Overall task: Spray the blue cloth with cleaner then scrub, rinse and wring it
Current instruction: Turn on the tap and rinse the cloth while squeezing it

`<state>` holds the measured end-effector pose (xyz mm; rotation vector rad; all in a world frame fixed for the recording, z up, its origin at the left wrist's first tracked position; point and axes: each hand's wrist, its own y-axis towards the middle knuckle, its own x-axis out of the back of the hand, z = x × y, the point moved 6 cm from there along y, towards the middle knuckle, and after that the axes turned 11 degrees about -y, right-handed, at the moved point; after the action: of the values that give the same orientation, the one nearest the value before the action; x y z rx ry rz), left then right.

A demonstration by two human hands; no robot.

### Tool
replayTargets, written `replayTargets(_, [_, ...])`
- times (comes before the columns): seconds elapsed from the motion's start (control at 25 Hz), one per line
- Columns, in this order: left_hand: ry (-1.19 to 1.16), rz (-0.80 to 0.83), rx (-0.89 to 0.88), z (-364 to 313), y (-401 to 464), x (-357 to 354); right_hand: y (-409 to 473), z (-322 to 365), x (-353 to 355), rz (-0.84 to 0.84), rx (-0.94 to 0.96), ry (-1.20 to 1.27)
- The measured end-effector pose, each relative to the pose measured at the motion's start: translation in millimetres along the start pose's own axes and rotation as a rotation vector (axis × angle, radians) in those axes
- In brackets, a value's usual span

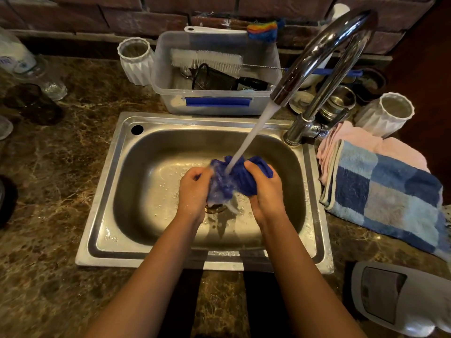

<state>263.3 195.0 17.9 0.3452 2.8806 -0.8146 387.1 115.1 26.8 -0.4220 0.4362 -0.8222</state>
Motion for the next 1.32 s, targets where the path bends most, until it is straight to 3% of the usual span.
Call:
replayTargets(0.08, [-0.228,-0.080,0.098,1.8,1.6,1.7,-5.8,7.5,-1.1,0.015,0.113,-0.165])
replayTargets(0.16, [-0.340,-0.038,0.180,0.8,2.7,-3.8,-14.7,13.0,-5.7,0.082,0.247,-0.310])
replayTargets(0.28, [-0.190,0.093,0.135,-11.5,-3.8,-18.1,-23.4,20.3,-10.2,0.106,0.415,-0.491])
replayTargets(0.4, [-0.012,0.160,-0.127,-21.2,-13.7,-30.8,-25.7,23.7,-25.4,0.144,0.512,-0.548])
replayTargets(0.6, [0.103,0.118,-0.286,-20.2,-23.8,-43.8,-28.6,19.5,-28.6,-0.181,0.556,-0.598])
replayTargets(0.72, [0.156,0.057,-0.250,-16.7,-15.3,-43.8,-14.9,20.6,-28.2,-0.178,0.551,-0.746])
replayTargets(0.84, [0.266,-0.028,-0.193,-15.7,-8.7,-42.6,4.3,21.7,-35.2,-0.114,0.471,-0.904])
replayTargets(0.96, [0.278,0.020,-0.279,-25.9,-9.8,-40.6,16.8,14.8,-39.2,-0.058,0.311,-0.745])
replayTargets(1.08, [0.315,0.101,-0.326,-24.2,-15.9,-38.3,31.7,-0.8,-30.5,-0.012,-0.145,-0.398])
replayTargets(1.16, [0.164,0.072,-0.198,-16.8,-11.5,-25.4,28.9,-5.8,-22.3,0.104,-0.348,-0.328])
replayTargets(1.24, [-0.046,0.090,-0.051,-9.7,-1.9,-11.4,24.5,-5.0,-10.3,0.203,-0.323,-0.461])
replayTargets(1.32, [-0.110,0.055,0.022,-4.9,9.0,3.2,22.0,5.8,3.1,0.152,-0.149,-0.314])
